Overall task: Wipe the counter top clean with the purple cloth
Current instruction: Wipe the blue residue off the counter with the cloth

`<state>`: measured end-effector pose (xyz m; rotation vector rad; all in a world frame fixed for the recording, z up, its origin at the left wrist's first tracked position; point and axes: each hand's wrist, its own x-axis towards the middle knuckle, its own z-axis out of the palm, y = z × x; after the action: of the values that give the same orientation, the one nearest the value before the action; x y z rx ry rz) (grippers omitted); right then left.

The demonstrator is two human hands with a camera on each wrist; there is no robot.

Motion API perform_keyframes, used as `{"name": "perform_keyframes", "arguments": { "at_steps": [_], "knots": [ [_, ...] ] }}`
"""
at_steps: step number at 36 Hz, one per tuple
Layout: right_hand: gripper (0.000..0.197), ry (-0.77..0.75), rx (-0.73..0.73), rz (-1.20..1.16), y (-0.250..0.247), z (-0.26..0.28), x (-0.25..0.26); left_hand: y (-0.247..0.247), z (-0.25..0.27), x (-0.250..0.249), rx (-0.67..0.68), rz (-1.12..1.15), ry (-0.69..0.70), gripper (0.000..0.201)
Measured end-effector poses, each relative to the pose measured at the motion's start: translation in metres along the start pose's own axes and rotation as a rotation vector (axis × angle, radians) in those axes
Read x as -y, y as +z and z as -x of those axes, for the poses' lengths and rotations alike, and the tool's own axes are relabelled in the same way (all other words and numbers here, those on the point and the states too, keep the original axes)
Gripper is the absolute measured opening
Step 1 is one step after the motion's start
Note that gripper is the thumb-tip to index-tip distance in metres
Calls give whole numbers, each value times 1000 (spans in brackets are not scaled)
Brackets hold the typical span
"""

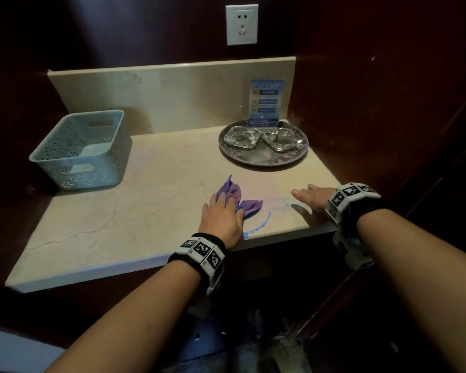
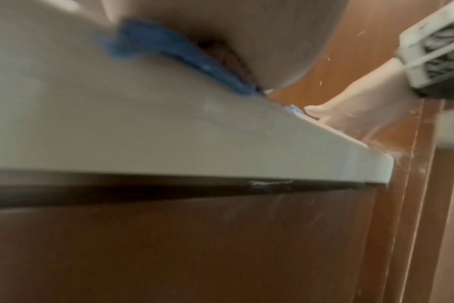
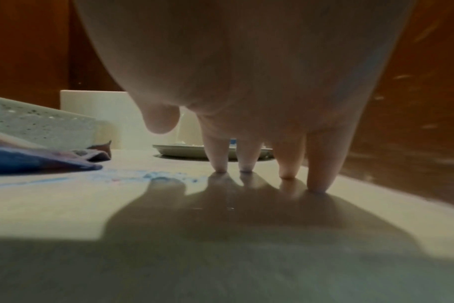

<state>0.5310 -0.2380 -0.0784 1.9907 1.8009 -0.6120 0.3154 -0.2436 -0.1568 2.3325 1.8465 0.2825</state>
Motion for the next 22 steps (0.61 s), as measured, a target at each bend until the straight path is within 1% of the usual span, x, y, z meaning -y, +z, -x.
{"name": "perform_keyframes", "arguments": {
  "at_steps": [1, 3, 7, 8, 10, 12, 14, 15, 16, 18, 20, 22],
  "knots": [
    [49, 5, -3, -3, 2, 1, -3, 1, -3, -3, 19, 14, 3, 42],
    [48, 16, -6, -11, 5, 3, -10, 4, -6, -10, 40, 47, 56, 43],
    [50, 53, -4, -99, 11, 1, -26, 11, 4, -34, 60, 115, 253, 48],
    [52, 61, -10, -143, 12, 2, -28, 12, 10, -40, 44, 139, 300, 46],
    [61, 90, -39, -266, 12, 2, -29, 17, 20, -48, -53, 183, 371, 40],
    [65, 116, -40, -302, 13, 1, -29, 22, 25, -50, -82, 223, 394, 33],
    [72, 127, -33, -311, 14, -4, -30, 22, 26, -50, -85, 267, 413, 31],
    [78, 148, -36, -342, 14, -5, -31, 21, 26, -50, -60, 286, 394, 31],
    [81, 166, -41, -368, 15, -6, -32, 21, 24, -49, -64, 317, 366, 31],
    [75, 159, -34, -376, 14, -2, -31, 14, 16, -46, -107, 385, 306, 29],
    [66, 141, -31, -358, 12, 3, -29, -1, 6, -40, -192, 446, 194, 29],
    [62, 126, -26, -321, 11, 6, -29, -14, -11, -33, -245, 465, 101, 29]
  ]
}}
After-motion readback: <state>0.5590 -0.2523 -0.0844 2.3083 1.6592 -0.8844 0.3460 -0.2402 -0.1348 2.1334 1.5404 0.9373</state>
